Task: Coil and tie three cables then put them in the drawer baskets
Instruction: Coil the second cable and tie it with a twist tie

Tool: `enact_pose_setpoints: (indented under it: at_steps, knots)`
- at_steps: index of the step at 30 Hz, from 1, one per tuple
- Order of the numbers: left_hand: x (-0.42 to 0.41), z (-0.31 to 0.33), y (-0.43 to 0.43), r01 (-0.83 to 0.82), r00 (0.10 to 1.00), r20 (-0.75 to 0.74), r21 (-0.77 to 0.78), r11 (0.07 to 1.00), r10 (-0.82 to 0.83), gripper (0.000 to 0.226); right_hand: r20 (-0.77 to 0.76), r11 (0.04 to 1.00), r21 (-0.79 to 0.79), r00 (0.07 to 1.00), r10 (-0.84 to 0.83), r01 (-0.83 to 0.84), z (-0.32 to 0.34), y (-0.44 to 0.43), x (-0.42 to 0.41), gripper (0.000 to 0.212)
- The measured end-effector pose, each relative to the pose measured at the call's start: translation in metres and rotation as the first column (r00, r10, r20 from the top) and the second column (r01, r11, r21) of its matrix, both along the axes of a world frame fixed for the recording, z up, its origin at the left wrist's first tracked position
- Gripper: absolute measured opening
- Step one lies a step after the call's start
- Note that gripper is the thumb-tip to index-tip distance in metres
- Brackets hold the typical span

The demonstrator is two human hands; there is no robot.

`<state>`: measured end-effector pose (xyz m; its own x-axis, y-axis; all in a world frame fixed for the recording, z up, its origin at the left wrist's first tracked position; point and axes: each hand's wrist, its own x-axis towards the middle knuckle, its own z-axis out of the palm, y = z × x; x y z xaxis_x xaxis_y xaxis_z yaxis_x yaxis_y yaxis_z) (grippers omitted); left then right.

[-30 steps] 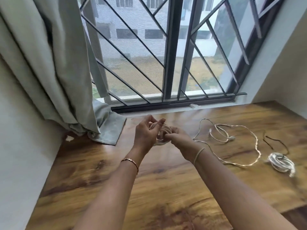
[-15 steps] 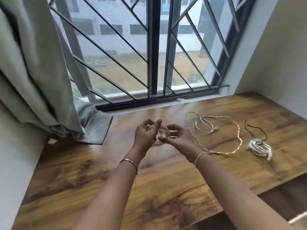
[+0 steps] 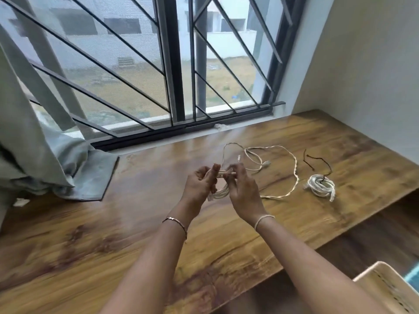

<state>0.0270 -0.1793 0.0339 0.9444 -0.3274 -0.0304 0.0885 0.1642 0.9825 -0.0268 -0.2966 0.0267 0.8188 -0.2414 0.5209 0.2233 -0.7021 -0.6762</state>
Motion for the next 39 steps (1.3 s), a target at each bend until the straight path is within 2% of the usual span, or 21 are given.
enact_pose_setpoints:
  at_steps: [9, 14, 18, 22, 26, 31, 34, 39]
  knots:
    - [-0.006, -0.001, -0.052, 0.206, 0.972, 0.109, 0.034, 0.978, -0.209, 0.024, -0.05, 0.962, 0.249, 0.993, -0.107, 0.116, -0.011, -0.055, -0.008, 0.034]
    - [-0.006, -0.005, -0.087, 0.278, 0.955, 0.089, 0.046, 0.959, -0.281, 0.025, -0.037, 0.926, 0.333, 0.984, -0.174, 0.176, -0.011, -0.088, -0.013, 0.021]
    - [-0.012, -0.007, -0.12, 0.344, 0.938, 0.036, 0.022, 0.939, -0.345, 0.035, -0.044, 0.873, 0.412, 0.963, -0.267, 0.261, -0.012, -0.117, -0.02, 0.016]
    - [-0.019, -0.017, -0.154, 0.28, 0.96, 0.01, 0.037, 0.959, -0.281, 0.041, -0.092, 0.829, 0.48, 0.956, -0.279, 0.288, -0.021, -0.148, -0.027, 0.014]
    - [-0.024, -0.021, -0.183, 0.235, 0.968, 0.069, 0.065, 0.97, -0.239, 0.034, -0.099, 0.775, 0.561, 0.953, -0.288, 0.292, -0.018, -0.175, -0.033, 0.015]
    - [-0.025, -0.023, -0.212, 0.157, 0.984, 0.072, 0.098, 0.983, -0.164, 0.027, -0.142, 0.642, 0.726, 0.967, -0.21, 0.246, -0.022, -0.208, -0.036, 0.012]
    - [-0.024, -0.024, -0.224, 0.151, 0.985, 0.065, 0.122, 0.981, -0.16, 0.024, -0.217, 0.596, 0.773, 0.973, -0.076, 0.218, -0.021, -0.232, -0.039, 0.012]
    - [-0.018, -0.025, -0.24, 0.171, 0.983, 0.039, 0.16, 0.972, -0.179, 0.022, -0.277, 0.626, 0.755, 0.96, 0.035, 0.195, -0.013, -0.261, -0.041, 0.018]
